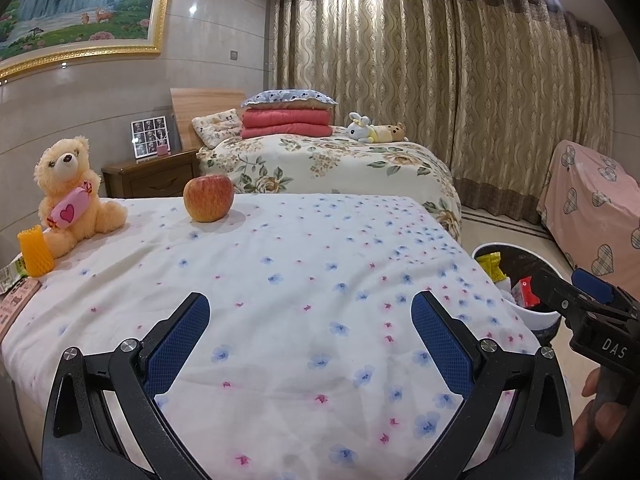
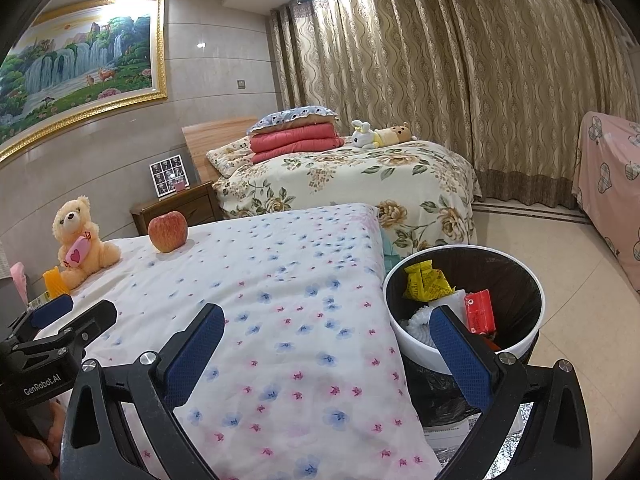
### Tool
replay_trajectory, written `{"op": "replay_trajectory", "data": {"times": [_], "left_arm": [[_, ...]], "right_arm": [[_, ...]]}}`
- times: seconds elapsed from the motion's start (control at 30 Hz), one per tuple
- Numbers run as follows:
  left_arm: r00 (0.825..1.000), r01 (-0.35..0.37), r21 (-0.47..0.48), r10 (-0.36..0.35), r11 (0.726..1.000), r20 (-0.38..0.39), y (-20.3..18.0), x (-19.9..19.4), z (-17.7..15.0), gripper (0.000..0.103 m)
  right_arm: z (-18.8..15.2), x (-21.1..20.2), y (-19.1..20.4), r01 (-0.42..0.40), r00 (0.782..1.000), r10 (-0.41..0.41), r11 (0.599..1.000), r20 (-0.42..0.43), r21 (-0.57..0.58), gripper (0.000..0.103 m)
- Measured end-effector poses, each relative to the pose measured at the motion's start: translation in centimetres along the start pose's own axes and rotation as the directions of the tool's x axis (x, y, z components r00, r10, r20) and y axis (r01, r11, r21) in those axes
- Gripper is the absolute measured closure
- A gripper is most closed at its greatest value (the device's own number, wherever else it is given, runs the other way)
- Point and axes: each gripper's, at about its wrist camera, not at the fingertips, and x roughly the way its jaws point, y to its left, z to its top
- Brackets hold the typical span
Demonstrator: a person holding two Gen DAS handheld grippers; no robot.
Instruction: Collect trash
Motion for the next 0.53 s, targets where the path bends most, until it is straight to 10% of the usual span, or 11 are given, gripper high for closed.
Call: {"op": "replay_trajectory", "data": {"times": [0.53], "left_arm": [[0.999,0.006,-0.014,-0.007,1.000,-0.038,0.5,1.0,-0.2,0.000]], "right_arm": [[0.3,1.0,0.4,-0.012,0.998,0.013,1.000,-0.054,0.005,0.000]]}}
